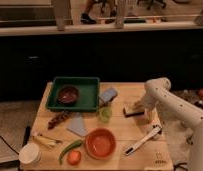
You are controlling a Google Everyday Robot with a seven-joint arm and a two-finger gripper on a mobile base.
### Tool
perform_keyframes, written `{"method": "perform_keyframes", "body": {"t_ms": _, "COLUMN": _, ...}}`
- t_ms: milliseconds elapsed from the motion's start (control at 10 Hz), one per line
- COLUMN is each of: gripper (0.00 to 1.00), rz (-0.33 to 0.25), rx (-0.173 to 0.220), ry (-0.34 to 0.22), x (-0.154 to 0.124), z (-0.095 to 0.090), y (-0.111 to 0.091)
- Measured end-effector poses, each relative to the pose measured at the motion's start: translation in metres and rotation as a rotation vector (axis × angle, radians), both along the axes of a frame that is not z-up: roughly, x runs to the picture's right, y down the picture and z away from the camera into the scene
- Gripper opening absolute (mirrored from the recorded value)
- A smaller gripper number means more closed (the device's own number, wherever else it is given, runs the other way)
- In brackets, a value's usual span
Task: Wipe red bowl with eraser
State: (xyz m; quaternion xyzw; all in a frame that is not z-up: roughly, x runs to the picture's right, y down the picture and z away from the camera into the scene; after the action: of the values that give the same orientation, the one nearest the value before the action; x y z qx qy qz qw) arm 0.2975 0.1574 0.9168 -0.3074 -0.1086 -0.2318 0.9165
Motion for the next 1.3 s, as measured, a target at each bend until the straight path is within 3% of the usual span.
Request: {"method": "perform_keyframes", "body": {"t_ms": 1300, "gripper": 0.80, "rz": 0.002, "rx": -0.003, "ry": 0.002, "x": 0.0071, "z": 0.0029, "y": 0.0012}}
